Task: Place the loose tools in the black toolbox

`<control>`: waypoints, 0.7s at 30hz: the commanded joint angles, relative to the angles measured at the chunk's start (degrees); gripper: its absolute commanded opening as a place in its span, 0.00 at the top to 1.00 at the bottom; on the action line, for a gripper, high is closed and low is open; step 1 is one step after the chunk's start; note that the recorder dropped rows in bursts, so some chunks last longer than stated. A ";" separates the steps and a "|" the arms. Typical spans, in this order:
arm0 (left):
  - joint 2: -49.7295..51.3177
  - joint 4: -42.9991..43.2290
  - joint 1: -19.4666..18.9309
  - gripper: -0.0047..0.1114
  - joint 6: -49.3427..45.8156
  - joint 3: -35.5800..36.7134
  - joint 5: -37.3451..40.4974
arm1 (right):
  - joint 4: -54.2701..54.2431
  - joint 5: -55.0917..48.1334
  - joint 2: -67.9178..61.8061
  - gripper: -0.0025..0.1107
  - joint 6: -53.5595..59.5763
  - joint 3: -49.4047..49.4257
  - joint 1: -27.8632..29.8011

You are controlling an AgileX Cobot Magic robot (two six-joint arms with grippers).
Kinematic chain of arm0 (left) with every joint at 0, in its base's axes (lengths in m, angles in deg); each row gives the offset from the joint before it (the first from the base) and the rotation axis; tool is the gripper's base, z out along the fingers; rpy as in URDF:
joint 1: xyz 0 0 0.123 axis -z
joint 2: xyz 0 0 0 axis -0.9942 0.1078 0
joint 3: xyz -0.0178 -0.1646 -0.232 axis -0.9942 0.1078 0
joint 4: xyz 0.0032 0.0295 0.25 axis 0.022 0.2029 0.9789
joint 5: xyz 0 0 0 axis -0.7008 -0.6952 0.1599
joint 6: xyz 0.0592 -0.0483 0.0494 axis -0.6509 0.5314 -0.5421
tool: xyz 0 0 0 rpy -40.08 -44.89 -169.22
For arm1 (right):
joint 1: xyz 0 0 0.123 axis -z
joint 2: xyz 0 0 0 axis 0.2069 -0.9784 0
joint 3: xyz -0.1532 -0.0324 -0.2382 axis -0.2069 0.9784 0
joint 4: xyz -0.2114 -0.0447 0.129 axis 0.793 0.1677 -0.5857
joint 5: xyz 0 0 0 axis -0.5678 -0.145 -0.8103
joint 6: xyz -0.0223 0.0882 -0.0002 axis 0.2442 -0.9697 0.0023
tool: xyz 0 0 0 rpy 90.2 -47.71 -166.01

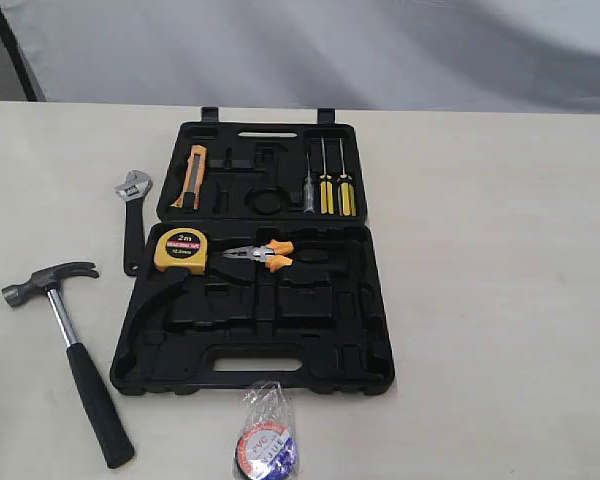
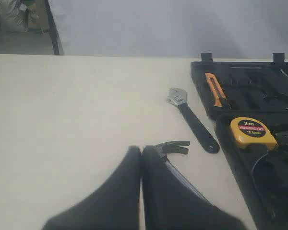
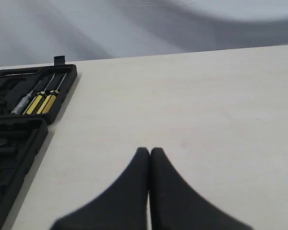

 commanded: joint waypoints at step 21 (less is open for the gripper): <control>-0.46 -0.78 -0.19 0.95 0.59 0.53 -0.97 | 0.45 30.87 0.29 0.98 0.35 0.20 0.30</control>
